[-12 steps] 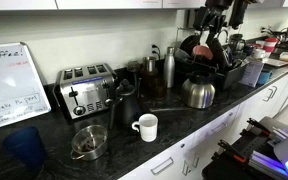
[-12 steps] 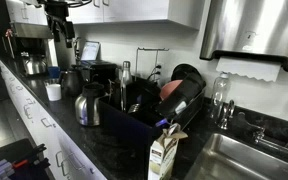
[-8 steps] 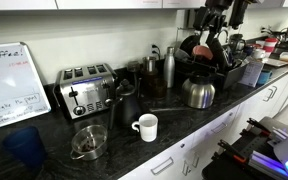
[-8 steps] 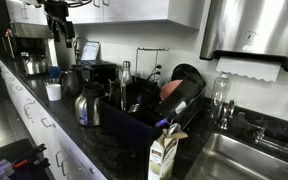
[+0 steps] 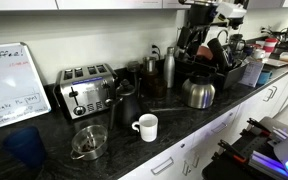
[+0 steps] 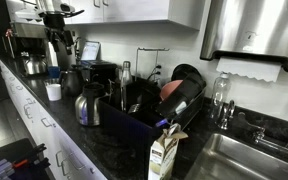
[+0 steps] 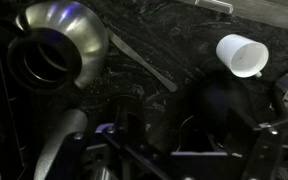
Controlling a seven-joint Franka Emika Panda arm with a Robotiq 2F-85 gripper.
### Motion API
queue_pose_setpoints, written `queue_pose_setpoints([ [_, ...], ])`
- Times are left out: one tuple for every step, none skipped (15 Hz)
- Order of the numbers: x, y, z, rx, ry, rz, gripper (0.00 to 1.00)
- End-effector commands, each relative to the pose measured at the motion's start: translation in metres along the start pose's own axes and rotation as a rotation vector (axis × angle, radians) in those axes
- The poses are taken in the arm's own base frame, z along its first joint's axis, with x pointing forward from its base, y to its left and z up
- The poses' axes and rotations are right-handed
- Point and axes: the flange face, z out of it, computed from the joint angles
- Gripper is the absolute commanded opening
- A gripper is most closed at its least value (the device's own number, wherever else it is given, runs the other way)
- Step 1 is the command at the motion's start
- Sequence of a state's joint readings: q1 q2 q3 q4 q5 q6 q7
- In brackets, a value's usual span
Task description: Move the brown glass cup to the edge of the counter
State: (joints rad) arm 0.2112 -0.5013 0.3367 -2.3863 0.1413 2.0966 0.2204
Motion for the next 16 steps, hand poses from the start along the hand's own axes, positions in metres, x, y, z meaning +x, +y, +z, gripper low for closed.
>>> queue_pose_setpoints([
  [0.005,-0.006,0.007,-0.032,0.021,-0.010,1.00],
  [0.009,-0.009,0.015,-0.052,0.036,-0.014,1.00],
  [0.012,-0.010,0.019,-0.057,0.038,-0.016,1.00],
  [0.013,-0.009,0.019,-0.059,0.040,-0.015,1.00],
  [0.014,-0.008,0.018,-0.059,0.043,-0.014,1.00],
  [0.013,-0.008,0.016,-0.059,0.047,-0.013,1.00],
  [0.013,-0.008,0.016,-0.059,0.048,-0.014,1.00],
  [0.013,-0.008,0.016,-0.059,0.048,-0.014,1.00],
  [0.013,-0.008,0.016,-0.060,0.048,-0.014,1.00],
  [0.016,-0.007,0.018,-0.067,0.063,-0.007,1.00],
  [0.021,-0.006,0.024,-0.078,0.076,-0.010,1.00],
  [0.025,-0.005,0.030,-0.086,0.083,-0.024,1.00],
  [0.028,-0.005,0.038,-0.093,0.089,-0.040,1.00],
  [0.032,-0.006,0.053,-0.104,0.083,-0.074,1.00],
  [0.035,-0.007,0.069,-0.120,0.081,-0.110,1.00],
  [0.039,-0.008,0.084,-0.130,0.074,-0.140,1.00],
])
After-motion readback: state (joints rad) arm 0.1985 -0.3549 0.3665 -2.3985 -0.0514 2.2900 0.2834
